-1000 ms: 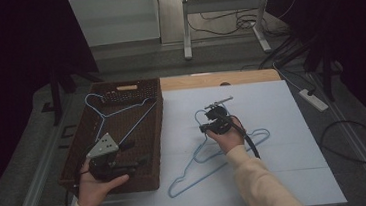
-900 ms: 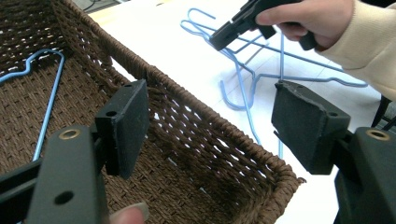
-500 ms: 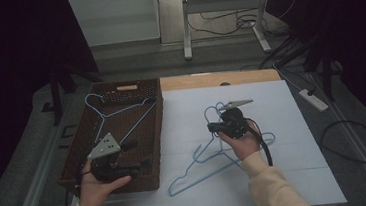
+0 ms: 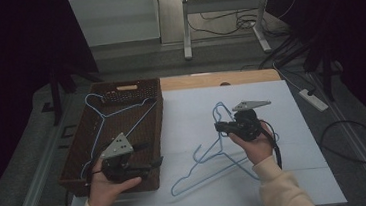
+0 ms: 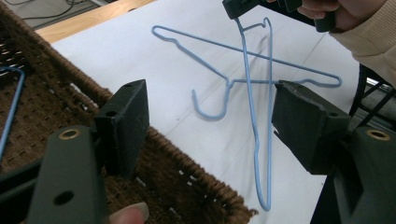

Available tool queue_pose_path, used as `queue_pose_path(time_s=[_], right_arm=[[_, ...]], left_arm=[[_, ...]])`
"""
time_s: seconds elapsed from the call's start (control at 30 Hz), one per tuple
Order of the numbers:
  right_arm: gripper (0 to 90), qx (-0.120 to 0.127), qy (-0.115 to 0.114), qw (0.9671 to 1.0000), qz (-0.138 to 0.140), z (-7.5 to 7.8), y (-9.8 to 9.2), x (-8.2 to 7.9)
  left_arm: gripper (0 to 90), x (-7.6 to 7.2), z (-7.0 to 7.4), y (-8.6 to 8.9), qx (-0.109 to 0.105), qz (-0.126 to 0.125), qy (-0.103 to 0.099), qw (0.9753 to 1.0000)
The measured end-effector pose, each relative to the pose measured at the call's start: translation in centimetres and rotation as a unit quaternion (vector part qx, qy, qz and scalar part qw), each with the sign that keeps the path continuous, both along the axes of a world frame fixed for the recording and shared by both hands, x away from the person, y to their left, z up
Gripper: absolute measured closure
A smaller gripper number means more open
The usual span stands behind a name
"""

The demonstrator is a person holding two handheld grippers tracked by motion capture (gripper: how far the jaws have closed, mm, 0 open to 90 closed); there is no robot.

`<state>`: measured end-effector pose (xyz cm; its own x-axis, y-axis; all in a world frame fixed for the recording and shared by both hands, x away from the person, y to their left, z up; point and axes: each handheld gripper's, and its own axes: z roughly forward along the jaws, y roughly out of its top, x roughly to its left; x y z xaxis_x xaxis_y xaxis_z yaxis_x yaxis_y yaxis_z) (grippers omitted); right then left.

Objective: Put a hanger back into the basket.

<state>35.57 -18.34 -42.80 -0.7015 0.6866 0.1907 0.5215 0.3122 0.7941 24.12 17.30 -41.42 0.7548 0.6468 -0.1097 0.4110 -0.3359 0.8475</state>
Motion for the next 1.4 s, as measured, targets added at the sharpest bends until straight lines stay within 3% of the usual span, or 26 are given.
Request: queue_pose_path(time_s=[0.33,0.9,1.2,1.4], right_arm=[[86.6,0.011,-0.009,0.9999,0.003,0.5,-0.5,-0.8],[86.6,0.020,-0.026,0.9992,0.022,1.5,-0.5,-2.4],[86.6,0.023,-0.031,0.9988,0.029,2.0,-0.2,-2.9],[86.6,0.022,-0.035,0.9984,0.037,2.3,0.2,-3.3]], left_arm=[[28.2,0.4,0.0,-1.2,-0.003,-0.010,0.006,0.9999],[28.1,1.7,-0.4,-6.6,0.008,-0.052,0.035,0.9980],[29.0,2.6,-1.2,-9.5,0.026,-0.073,0.057,0.9954],[32.8,3.2,-2.0,-10.9,0.039,-0.088,0.079,0.9922]])
